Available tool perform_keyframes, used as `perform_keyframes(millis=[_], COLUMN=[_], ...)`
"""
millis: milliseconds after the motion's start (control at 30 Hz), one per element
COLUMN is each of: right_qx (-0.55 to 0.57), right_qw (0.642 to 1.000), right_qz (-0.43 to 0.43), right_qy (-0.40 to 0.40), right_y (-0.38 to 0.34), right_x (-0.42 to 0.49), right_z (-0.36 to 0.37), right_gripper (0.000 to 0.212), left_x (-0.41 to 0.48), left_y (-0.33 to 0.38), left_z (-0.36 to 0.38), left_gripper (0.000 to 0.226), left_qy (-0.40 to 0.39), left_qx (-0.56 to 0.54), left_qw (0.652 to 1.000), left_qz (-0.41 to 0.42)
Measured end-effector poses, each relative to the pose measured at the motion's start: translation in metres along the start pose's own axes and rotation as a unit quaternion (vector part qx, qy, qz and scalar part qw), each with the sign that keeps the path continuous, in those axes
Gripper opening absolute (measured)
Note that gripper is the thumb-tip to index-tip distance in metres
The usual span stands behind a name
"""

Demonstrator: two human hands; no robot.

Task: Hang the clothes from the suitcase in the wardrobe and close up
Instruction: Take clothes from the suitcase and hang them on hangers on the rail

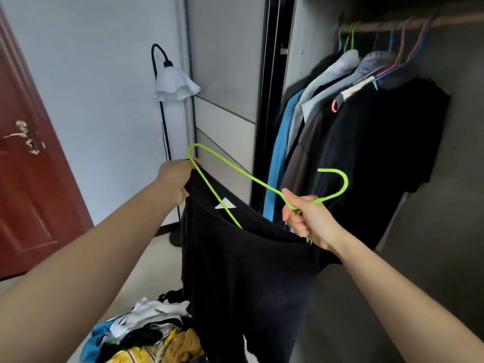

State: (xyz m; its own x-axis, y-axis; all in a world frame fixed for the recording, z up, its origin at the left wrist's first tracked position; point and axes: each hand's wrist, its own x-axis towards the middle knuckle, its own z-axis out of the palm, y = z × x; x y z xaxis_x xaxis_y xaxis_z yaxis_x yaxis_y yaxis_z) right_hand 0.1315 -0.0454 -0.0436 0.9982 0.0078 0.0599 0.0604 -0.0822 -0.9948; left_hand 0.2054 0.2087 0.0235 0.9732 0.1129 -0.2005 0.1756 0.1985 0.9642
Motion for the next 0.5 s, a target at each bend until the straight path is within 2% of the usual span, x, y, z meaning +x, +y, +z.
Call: perform_keyframes(millis=[167, 233, 333, 467, 500], right_qx=[-0.172, -0.232, -0.302, -0.327, -0.340], right_qw=[0.985, 0.971, 0.949, 0.943, 0.937], right_qz=[-0.023, -0.010, -0.003, -0.049, -0.049], right_qy=[-0.025, -0.053, -0.090, -0.051, -0.067], right_y=[-0.010, -0.010, -0.014, -0.024, -0.023], right_x=[0.006, 0.009, 0.013, 0.030, 0.032], right_z=[-0.011, -0.010, -0.007, -0.009, -0.006], right_gripper=[0.069, 0.063, 0.056, 0.050, 0.049], left_x=[0.009, 0.010, 0.009, -0.004, -0.007], left_y=[-0.023, -0.033, -0.044, -0.051, -0.053], left_z=[-0.024, -0.031, -0.036, -0.026, -0.022], left_gripper=[0.025, 0.032, 0.032, 0.025, 0.024], left_qy=[0.064, 0.081, 0.098, 0.095, 0.093], left_qx=[0.110, 0.163, 0.266, 0.338, 0.343], left_qw=[0.991, 0.982, 0.955, 0.927, 0.925], left_qz=[0.041, 0.057, 0.088, 0.131, 0.133])
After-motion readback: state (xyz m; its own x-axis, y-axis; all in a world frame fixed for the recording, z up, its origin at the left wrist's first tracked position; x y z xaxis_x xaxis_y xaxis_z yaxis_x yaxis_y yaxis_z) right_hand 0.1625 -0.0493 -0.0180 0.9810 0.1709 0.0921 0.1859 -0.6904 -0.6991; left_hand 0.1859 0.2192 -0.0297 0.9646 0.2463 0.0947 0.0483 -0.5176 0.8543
